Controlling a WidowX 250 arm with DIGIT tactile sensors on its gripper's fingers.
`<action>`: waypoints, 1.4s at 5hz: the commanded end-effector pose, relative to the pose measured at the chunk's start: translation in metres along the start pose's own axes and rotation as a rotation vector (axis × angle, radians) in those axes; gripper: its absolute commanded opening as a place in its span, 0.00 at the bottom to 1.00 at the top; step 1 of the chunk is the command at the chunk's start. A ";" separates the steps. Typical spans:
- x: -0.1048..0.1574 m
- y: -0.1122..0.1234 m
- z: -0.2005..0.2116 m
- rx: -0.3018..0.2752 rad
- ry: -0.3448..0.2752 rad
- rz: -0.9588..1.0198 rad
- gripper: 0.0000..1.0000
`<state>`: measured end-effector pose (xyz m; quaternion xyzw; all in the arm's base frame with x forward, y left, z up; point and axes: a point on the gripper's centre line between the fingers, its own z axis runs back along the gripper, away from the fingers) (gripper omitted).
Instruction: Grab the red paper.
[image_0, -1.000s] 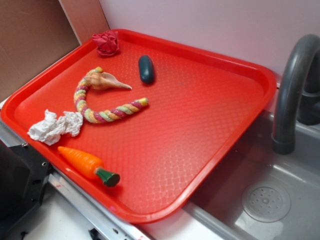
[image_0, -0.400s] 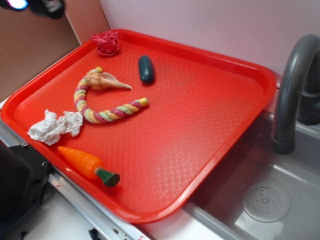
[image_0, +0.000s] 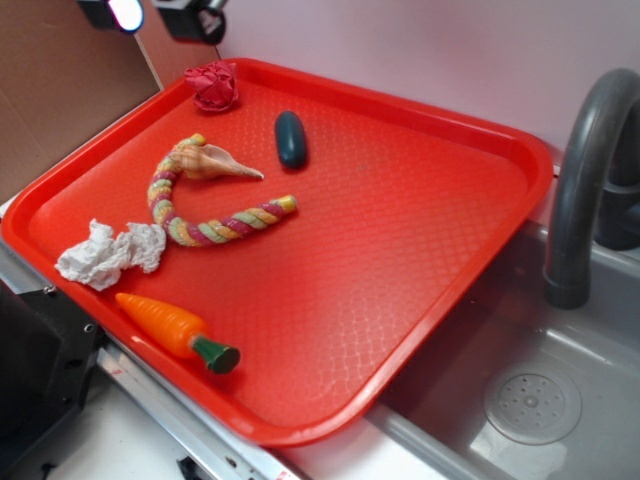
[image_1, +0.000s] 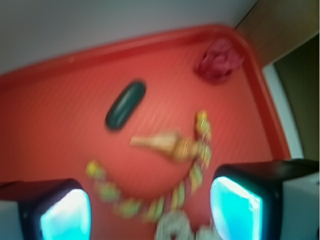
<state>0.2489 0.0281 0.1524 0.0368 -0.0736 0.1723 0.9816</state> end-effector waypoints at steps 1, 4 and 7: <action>0.068 0.054 -0.021 0.059 -0.168 0.206 1.00; 0.102 0.087 -0.086 0.088 -0.050 0.223 1.00; 0.094 0.066 -0.127 0.113 0.024 0.110 1.00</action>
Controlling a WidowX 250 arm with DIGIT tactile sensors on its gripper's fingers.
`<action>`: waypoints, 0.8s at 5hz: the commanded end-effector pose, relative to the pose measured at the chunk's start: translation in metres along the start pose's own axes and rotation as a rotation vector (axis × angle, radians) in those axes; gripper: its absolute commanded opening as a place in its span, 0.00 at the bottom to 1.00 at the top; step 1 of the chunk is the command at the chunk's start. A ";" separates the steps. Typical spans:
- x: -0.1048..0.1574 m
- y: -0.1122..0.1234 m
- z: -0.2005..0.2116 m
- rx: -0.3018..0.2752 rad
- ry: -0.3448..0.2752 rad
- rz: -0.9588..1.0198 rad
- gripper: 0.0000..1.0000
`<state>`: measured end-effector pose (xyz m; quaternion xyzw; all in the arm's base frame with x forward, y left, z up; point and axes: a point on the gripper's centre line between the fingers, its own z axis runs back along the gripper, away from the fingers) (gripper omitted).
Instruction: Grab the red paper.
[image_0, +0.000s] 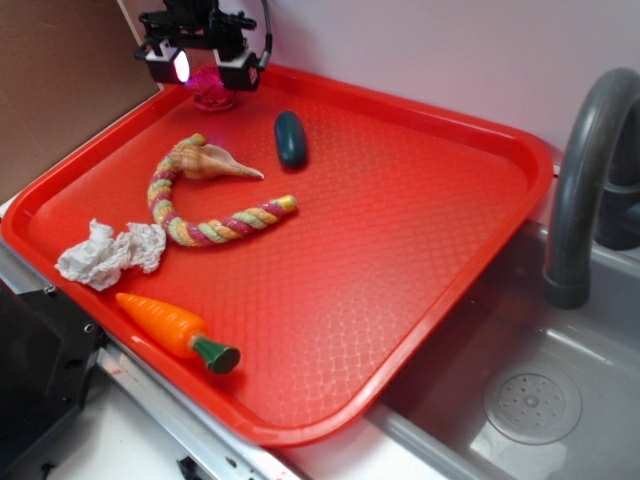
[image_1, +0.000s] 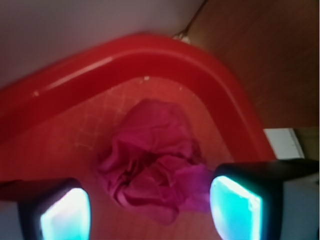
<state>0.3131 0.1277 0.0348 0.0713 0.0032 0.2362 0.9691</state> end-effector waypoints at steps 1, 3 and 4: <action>0.026 0.005 0.000 0.012 -0.143 0.048 1.00; 0.016 0.007 -0.003 0.020 -0.159 0.040 0.00; 0.011 0.006 0.004 0.053 -0.192 0.033 0.00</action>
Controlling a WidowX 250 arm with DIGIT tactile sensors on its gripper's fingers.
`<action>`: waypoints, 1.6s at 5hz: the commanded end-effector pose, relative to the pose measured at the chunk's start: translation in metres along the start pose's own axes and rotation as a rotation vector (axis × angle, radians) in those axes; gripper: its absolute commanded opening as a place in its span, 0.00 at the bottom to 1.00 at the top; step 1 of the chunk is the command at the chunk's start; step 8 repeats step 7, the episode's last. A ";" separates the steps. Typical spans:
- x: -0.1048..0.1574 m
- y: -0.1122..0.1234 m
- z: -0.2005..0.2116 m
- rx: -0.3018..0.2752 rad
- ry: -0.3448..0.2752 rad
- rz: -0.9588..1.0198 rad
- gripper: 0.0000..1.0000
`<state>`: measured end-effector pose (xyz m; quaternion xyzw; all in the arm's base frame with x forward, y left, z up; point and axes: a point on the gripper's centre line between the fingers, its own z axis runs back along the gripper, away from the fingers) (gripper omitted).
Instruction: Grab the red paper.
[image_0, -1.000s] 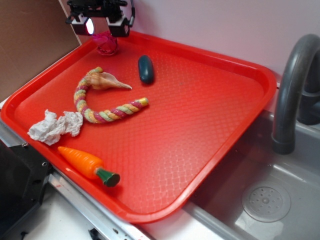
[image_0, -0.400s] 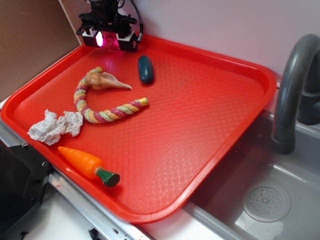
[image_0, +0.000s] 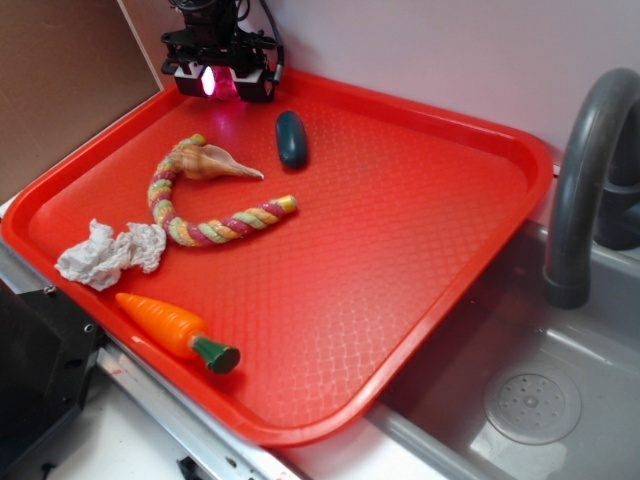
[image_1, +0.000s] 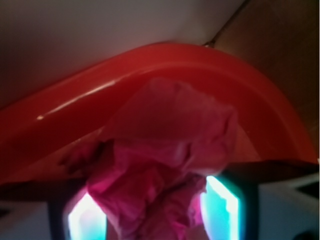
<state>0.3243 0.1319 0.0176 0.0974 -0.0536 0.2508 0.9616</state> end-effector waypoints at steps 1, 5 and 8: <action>-0.020 0.001 0.060 0.068 -0.075 -0.103 0.00; -0.116 -0.029 0.205 -0.042 0.142 -0.403 0.00; -0.131 -0.027 0.237 -0.109 0.119 -0.531 0.00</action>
